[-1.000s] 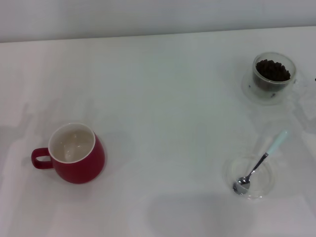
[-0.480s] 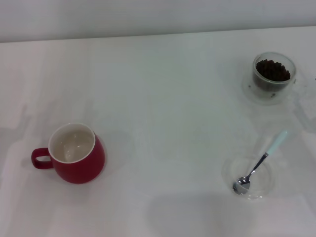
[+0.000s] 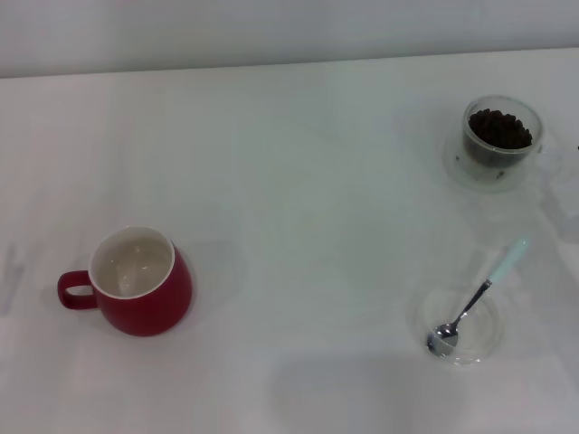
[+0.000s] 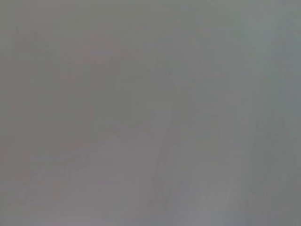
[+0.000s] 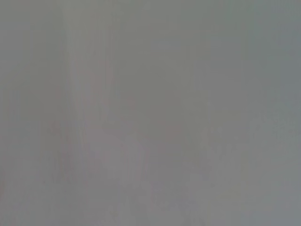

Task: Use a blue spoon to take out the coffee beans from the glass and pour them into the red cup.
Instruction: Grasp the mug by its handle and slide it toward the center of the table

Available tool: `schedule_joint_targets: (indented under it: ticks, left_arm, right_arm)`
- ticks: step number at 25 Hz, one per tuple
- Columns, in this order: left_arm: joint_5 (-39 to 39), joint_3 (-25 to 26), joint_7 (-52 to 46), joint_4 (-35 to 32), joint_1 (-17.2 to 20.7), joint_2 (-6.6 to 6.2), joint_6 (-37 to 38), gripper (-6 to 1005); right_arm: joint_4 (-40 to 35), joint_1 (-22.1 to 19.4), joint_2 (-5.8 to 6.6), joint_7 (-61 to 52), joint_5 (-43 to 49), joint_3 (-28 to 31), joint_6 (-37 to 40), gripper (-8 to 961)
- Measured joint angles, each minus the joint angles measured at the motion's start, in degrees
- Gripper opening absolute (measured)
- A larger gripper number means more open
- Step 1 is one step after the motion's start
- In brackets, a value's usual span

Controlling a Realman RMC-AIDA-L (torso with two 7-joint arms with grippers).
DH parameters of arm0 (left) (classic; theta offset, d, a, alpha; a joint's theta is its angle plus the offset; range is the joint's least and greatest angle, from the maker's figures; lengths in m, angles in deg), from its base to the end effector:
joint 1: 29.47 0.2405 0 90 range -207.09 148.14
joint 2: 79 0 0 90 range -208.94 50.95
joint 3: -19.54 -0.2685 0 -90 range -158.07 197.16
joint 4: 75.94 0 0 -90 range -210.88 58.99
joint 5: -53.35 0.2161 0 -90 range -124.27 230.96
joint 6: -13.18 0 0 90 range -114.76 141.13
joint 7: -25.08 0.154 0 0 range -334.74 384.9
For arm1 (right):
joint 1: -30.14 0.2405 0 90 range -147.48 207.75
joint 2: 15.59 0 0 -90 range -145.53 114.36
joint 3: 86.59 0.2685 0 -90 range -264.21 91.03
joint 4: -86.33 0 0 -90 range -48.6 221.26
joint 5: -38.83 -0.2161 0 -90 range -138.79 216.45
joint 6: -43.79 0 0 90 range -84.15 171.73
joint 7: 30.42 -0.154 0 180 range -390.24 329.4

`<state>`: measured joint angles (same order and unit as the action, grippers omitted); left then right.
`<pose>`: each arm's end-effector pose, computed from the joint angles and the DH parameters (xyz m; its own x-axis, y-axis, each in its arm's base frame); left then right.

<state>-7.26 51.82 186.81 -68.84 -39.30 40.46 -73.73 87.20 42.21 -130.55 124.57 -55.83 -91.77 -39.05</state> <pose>-0.3773 0.2360 -0.0097 0.5762 -0.1265 0.8074 0.8028 -0.0978 -0.5882 0.4129 0.2442 0.0234 0.6363 0.0154 -0.7713 -0.7649 -0.1175 -0.6334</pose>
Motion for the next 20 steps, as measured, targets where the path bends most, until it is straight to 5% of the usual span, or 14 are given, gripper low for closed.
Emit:
schedule_joint_targets:
  ticks: [20]
  left_arm:
    - [16.45, -0.21, 0.16, -0.08, 6.42, 0.17, 6.86, 849]
  right_arm:
    - [0.02, 1.19, 0.0, 0.08, 0.04, 0.0, 2.41, 767]
